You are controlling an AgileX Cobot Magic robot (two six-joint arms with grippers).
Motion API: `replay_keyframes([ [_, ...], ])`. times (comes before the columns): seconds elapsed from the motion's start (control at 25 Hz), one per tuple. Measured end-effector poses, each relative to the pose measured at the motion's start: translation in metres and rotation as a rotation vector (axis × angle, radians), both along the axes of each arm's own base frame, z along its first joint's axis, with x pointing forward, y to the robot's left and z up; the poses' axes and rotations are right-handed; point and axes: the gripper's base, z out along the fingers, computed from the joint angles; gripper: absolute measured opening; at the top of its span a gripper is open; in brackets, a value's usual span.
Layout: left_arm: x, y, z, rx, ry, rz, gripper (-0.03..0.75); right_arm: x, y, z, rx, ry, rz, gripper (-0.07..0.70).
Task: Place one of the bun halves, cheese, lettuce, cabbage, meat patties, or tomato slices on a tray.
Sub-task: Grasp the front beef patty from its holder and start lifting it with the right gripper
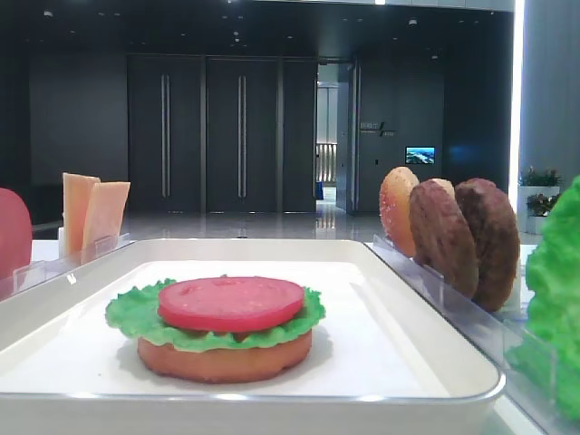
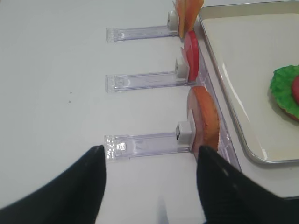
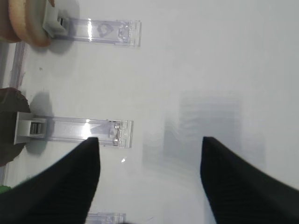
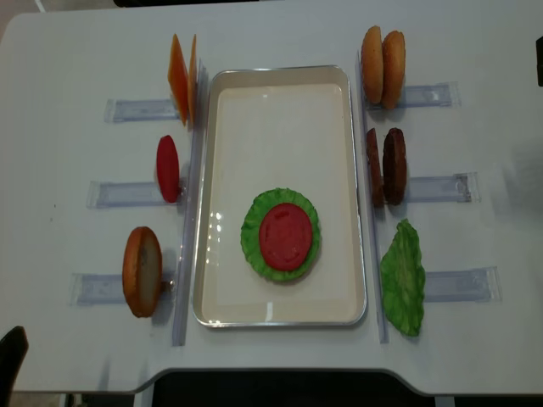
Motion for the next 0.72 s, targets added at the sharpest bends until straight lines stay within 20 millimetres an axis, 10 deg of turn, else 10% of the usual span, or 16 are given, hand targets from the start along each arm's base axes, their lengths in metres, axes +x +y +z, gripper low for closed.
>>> replay_keyframes([
  [0.72, 0.0, 0.0, 0.0, 0.0, 0.0, 0.0, 0.471, -0.003, 0.049, 0.0, 0.064, 0.026, -0.04, 0.44],
])
